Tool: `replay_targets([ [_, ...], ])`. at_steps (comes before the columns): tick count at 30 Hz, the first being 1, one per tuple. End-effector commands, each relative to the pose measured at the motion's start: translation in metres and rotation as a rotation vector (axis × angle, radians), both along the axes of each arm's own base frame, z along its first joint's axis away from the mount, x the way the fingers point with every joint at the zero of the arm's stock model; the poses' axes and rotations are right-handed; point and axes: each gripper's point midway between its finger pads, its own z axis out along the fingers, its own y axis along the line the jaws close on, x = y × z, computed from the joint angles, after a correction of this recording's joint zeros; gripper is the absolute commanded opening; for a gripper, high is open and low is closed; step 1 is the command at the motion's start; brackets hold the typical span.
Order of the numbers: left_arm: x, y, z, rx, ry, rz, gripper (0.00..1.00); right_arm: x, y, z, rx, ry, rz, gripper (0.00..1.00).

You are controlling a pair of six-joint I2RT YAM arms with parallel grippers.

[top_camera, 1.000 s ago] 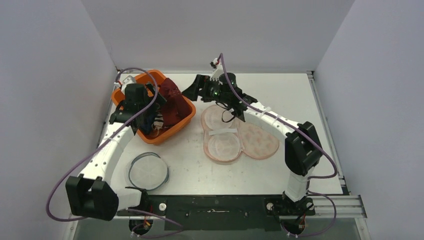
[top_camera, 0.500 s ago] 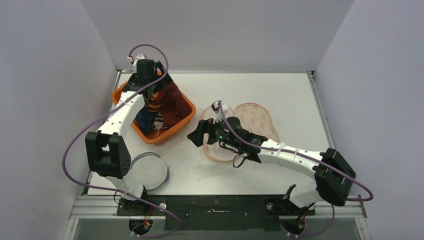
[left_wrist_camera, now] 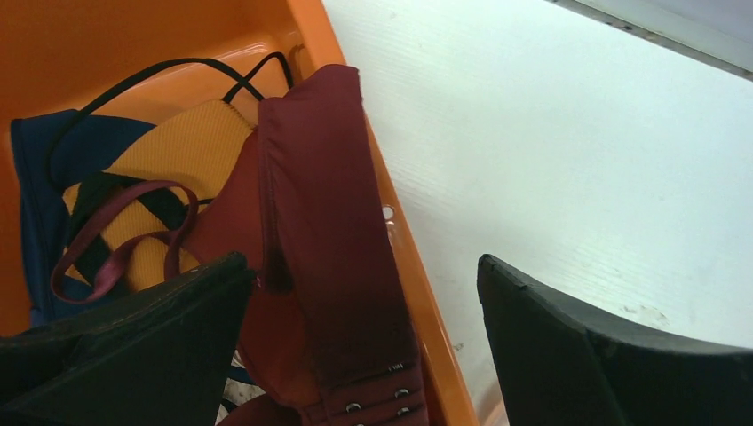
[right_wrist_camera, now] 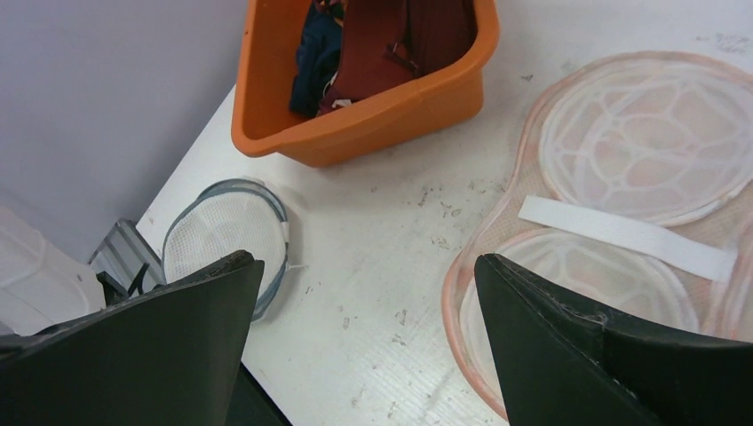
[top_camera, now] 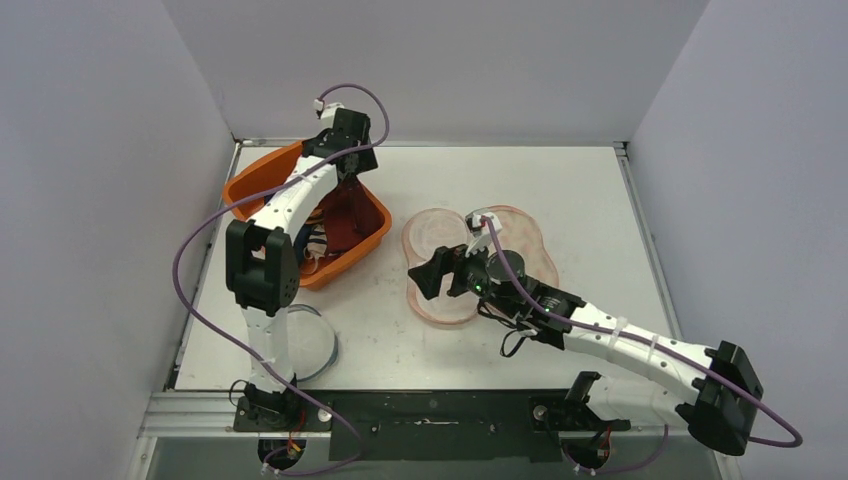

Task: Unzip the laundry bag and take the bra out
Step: Adjust the bra in the bin.

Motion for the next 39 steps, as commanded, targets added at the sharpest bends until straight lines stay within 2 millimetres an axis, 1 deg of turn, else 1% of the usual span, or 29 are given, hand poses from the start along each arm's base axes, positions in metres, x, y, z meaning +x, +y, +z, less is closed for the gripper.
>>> replay_targets([
  [1,0.004,0.019,0.012,0.084,0.006,0.057,0.95,0.002,-0.016,0.019,-0.008,-0.066,-0.052,0.94],
  [2,0.004,0.02,0.01,0.082,0.011,0.062,0.88,0.002,-0.019,0.021,-0.009,-0.074,-0.055,0.94],
  [4,0.004,0.022,0.006,0.075,0.018,0.074,0.81,0.001,-0.023,0.025,-0.006,-0.082,-0.065,0.94],
  [7,0.003,0.025,0.003,0.069,0.021,0.08,0.64,0.0,-0.03,0.028,0.002,-0.092,-0.08,0.94],
  [11,-0.002,0.029,0.002,0.046,0.01,0.097,0.39,-0.001,-0.034,0.026,-0.001,-0.107,-0.081,0.95],
  [14,-0.007,0.031,0.006,0.033,-0.018,0.097,0.23,-0.002,-0.035,0.021,-0.003,-0.101,-0.082,0.95],
  [15,-0.008,0.033,0.006,0.033,-0.019,0.099,0.17,-0.003,-0.035,0.02,-0.001,-0.099,-0.081,0.95],
  [17,-0.012,0.036,0.01,0.04,-0.015,0.107,0.01,-0.003,-0.035,0.019,0.0,-0.098,-0.081,0.95],
  [19,-0.018,0.042,0.017,0.051,-0.029,0.13,0.0,-0.003,-0.037,0.02,0.004,-0.101,-0.085,0.95],
  [21,-0.025,0.047,0.03,0.052,-0.066,0.148,0.0,-0.003,-0.037,0.022,0.012,-0.105,-0.087,0.95],
  [23,-0.034,0.052,0.044,0.055,-0.104,0.164,0.0,-0.004,-0.038,0.021,0.014,-0.107,-0.089,0.95],
  [25,-0.045,0.059,0.062,0.071,-0.143,0.188,0.0,-0.004,-0.039,0.02,0.016,-0.105,-0.091,0.95],
  [27,-0.054,0.066,0.074,0.094,-0.162,0.21,0.0,-0.004,-0.039,0.019,0.017,-0.101,-0.09,0.95],
  [30,-0.068,0.076,0.086,0.128,-0.176,0.235,0.0,-0.005,-0.038,0.017,0.02,-0.098,-0.087,0.95],
  [34,-0.083,0.085,0.095,0.152,-0.186,0.253,0.0,-0.006,-0.038,0.015,0.026,-0.095,-0.083,0.95],
  [37,-0.091,0.094,0.101,0.188,-0.185,0.276,0.0,-0.007,-0.038,0.014,0.029,-0.093,-0.081,0.95],
  [39,-0.092,0.098,0.102,0.21,-0.175,0.279,0.0,-0.008,-0.04,0.015,0.03,-0.094,-0.082,0.95],
])
